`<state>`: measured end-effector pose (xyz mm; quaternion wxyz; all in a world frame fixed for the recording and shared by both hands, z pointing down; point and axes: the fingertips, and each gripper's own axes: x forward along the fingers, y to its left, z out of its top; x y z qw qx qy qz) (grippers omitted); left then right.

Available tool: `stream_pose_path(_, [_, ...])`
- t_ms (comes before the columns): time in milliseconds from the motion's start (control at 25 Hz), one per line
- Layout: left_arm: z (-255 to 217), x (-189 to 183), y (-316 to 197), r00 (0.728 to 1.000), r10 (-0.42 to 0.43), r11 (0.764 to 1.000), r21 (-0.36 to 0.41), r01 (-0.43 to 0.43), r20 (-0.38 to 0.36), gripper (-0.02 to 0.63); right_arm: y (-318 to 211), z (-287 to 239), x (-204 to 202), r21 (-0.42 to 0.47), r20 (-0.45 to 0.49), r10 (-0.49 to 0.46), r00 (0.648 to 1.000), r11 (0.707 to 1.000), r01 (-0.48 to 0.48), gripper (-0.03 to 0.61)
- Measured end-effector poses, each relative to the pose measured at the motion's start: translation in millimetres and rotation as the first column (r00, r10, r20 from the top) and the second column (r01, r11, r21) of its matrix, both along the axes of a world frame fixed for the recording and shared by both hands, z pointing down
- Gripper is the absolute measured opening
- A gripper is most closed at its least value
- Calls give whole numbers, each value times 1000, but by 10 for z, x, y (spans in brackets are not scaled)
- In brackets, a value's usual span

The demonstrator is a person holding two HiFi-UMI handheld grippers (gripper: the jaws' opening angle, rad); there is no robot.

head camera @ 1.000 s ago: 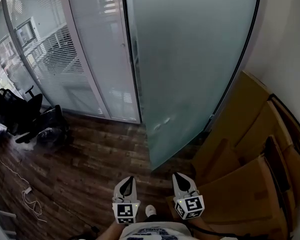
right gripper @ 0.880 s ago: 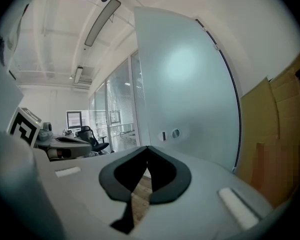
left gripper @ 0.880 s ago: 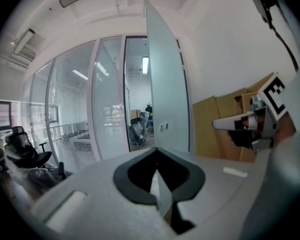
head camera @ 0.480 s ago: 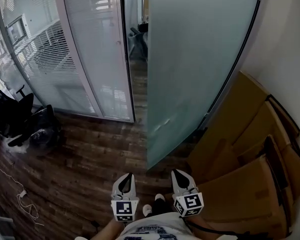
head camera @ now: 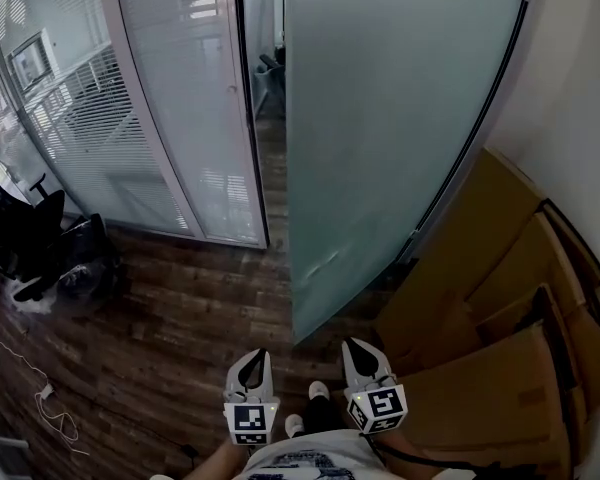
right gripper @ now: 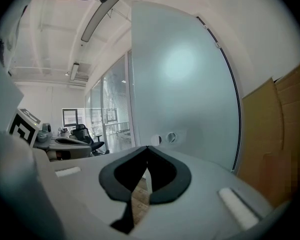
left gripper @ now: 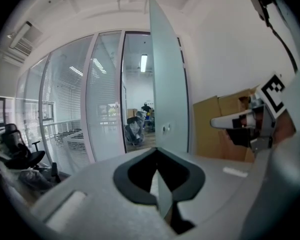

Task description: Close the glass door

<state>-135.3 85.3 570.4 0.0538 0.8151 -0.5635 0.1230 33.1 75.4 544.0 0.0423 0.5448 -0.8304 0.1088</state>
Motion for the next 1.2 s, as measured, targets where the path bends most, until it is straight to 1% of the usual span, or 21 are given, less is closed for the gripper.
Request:
stream_pose_path(280, [3, 177, -249, 1000, -10, 1000, -10, 10, 4, 3, -319, 40, 110, -4, 16, -16, 1000, 1000, 16, 8])
stream_pose_path(440, [-13, 252, -422, 999, -26, 1000, -10, 27, 19, 3, -535, 49, 160, -4, 31, -36, 999, 999, 36, 8])
stream_pose_path(640, [12, 349, -643, 998, -55, 998, -20, 56, 39, 3, -812, 86, 246, -13, 48, -62, 997, 998, 63, 8])
stream_pose_path(840, [60, 553, -783, 992, -113, 993, -38, 115, 53, 3, -1056, 140, 354, -20, 65, -108, 992, 994, 109, 8])
stream_pose_path(920, [111, 708, -821, 993, -116, 991, -62, 118, 29, 3, -1125, 161, 401, -20, 67, -123, 990, 992, 125, 8])
stream_pose_path(1040, [214, 953, -899, 994, -107, 987, -124, 102, -33, 3, -1227, 197, 475, -29, 71, -132, 989, 991, 134, 8])
stream_pose_path(1120, [241, 1062, -967, 993, -107, 985, -141, 100, -43, 3, -1276, 194, 507, -33, 80, -130, 988, 991, 133, 8])
stream_pose_path(1200, [278, 1106, -1058, 990, -132, 981, -153, 124, -46, 3, -1312, 187, 520, -32, 83, -131, 988, 990, 134, 8])
